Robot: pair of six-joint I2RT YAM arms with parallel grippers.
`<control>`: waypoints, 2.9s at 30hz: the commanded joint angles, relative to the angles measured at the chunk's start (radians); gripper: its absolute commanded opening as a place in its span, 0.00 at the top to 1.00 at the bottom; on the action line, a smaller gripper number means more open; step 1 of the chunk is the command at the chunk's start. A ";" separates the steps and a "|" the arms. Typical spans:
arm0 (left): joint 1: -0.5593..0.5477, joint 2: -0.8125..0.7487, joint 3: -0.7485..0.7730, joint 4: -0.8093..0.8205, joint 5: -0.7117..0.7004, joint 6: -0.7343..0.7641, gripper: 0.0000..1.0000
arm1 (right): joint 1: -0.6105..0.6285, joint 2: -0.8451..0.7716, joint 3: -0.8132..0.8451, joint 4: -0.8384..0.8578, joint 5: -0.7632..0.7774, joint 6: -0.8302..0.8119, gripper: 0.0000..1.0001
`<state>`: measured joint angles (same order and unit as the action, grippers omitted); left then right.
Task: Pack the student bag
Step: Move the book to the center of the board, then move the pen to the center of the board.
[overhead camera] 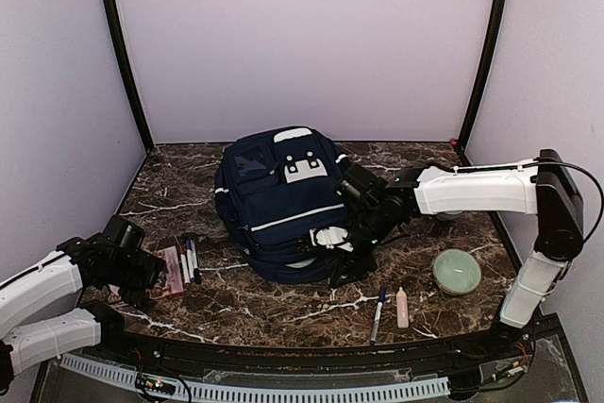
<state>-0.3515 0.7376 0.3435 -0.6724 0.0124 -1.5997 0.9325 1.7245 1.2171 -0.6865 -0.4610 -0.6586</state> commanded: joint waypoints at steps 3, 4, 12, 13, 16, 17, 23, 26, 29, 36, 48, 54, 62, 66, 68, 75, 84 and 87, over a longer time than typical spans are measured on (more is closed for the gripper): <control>0.139 0.075 0.056 -0.018 -0.099 0.194 0.18 | 0.004 0.009 -0.007 -0.002 -0.011 -0.008 0.47; 0.161 0.085 0.067 -0.015 -0.096 0.220 0.18 | 0.003 0.009 -0.007 -0.003 -0.010 -0.008 0.47; 0.210 0.138 0.144 -0.042 -0.022 0.281 0.18 | 0.005 0.012 -0.004 -0.013 -0.008 -0.009 0.47; 0.209 0.136 0.162 -0.062 -0.016 0.290 0.18 | 0.003 0.012 -0.004 -0.016 -0.009 -0.009 0.47; 0.210 0.143 0.247 -0.141 -0.035 0.349 0.18 | 0.003 0.011 -0.006 -0.019 -0.013 -0.012 0.47; 0.209 0.145 0.276 -0.145 -0.049 0.371 0.19 | 0.003 0.013 -0.007 -0.018 -0.014 -0.013 0.47; 0.210 0.278 0.334 0.038 0.078 0.567 0.54 | 0.003 0.026 0.008 -0.027 -0.026 -0.015 0.48; 0.207 0.359 0.331 0.044 0.120 0.620 0.88 | 0.003 0.022 0.003 -0.029 -0.020 -0.015 0.48; 0.207 0.389 0.285 0.090 0.147 0.665 1.00 | 0.003 0.021 -0.002 -0.026 -0.010 -0.013 0.49; 0.170 0.490 0.259 0.146 0.246 0.708 1.00 | 0.004 0.040 0.007 -0.032 -0.014 -0.015 0.50; 0.093 0.520 0.218 0.146 0.176 0.657 1.00 | 0.003 0.049 0.010 -0.038 -0.010 -0.018 0.51; 0.054 0.590 0.234 0.231 0.205 0.635 1.00 | 0.004 0.049 0.005 -0.036 -0.004 -0.020 0.51; 0.018 0.724 0.337 0.331 0.229 0.639 1.00 | 0.003 0.056 0.004 -0.036 0.004 -0.022 0.52; -0.001 0.780 0.393 0.325 0.232 0.653 1.00 | 0.003 0.055 0.000 -0.040 0.008 -0.024 0.52; -0.001 0.773 0.405 0.296 0.222 0.663 1.00 | 0.002 0.051 -0.006 -0.037 0.015 -0.024 0.53; 0.014 0.649 0.488 0.022 0.072 0.780 1.00 | 0.002 0.045 -0.016 -0.031 0.016 -0.026 0.52; 0.283 0.471 0.409 -0.046 0.020 0.727 0.30 | 0.003 0.071 -0.001 -0.051 -0.004 -0.035 0.53; 0.322 0.488 0.411 -0.049 0.003 0.703 0.27 | 0.002 0.066 -0.008 -0.049 -0.002 -0.033 0.53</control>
<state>-0.0696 1.2194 0.7792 -0.6647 0.0513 -0.8612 0.9321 1.7828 1.2095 -0.7170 -0.4500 -0.6804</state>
